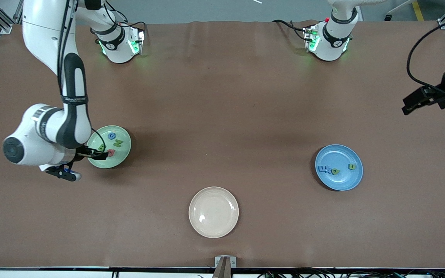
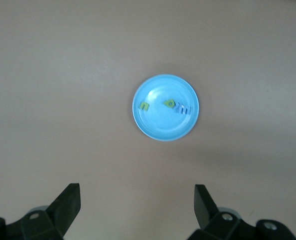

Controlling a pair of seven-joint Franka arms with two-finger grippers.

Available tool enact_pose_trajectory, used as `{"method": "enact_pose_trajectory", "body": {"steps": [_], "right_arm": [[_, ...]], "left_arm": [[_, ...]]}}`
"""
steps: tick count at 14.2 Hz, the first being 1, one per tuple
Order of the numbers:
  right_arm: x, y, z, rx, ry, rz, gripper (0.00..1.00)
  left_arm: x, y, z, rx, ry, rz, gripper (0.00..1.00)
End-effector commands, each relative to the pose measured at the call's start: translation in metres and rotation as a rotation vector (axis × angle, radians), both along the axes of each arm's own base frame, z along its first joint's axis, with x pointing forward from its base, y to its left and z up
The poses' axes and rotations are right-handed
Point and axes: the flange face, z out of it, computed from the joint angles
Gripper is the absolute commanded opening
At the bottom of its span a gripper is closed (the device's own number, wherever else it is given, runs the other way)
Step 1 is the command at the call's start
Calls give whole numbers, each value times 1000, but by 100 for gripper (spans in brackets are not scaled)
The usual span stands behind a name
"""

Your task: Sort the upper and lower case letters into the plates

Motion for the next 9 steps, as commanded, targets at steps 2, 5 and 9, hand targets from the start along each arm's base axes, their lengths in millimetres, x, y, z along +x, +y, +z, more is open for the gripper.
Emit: {"method": "enact_pose_trajectory", "body": {"steps": [2,5,9], "right_arm": [[13,-12,69,30,4,22,100],[18,-13,126,18,-8,59,100],[25,-33,193,56,-3,56,100]], "left_arm": [[-39,-26,9,10,-4,-46,100],[-31,-21,3,-2,-15,-37,100],[-26,2,5,-60,-31,12,100]]}}
